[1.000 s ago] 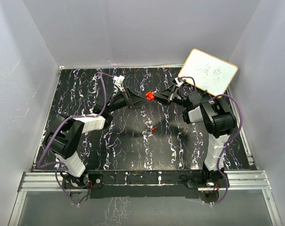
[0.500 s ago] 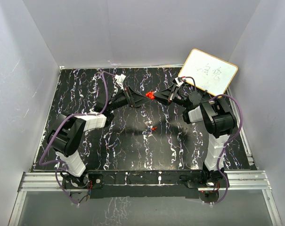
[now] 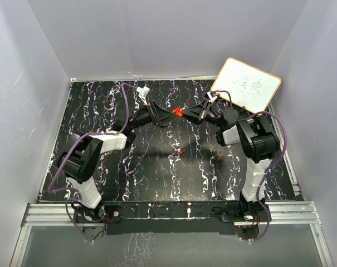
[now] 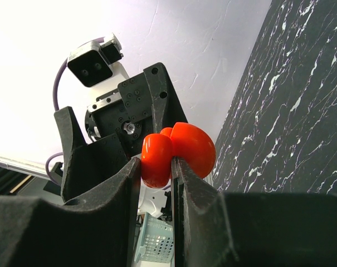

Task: Insert the wireless bluetooth earbuds into the charging case
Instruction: Place the earbud in the charging case.

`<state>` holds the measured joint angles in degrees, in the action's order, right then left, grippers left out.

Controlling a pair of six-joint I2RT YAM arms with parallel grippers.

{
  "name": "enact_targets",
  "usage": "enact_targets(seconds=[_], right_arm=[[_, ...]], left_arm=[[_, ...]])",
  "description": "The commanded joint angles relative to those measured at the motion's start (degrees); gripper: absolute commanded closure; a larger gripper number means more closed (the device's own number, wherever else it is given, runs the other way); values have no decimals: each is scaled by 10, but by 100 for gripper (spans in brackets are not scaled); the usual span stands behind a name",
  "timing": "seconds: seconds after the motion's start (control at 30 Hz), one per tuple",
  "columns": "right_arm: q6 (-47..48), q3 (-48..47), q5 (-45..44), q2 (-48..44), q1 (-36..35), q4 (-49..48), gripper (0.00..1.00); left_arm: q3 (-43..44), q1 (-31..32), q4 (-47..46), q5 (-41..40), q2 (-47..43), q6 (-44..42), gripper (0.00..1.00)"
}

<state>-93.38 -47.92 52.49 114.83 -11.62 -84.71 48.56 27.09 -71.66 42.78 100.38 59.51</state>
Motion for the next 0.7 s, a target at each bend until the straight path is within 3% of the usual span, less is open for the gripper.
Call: enact_targets(seconds=[0.0, 0.67], right_arm=[[1, -7, -1, -7, 0, -194, 100], [2, -7, -1, -7, 0, -194, 100]], left_arm=[[27, -7, -11, 1, 6, -12, 1], [53, -22, -28, 6, 28, -7, 1]])
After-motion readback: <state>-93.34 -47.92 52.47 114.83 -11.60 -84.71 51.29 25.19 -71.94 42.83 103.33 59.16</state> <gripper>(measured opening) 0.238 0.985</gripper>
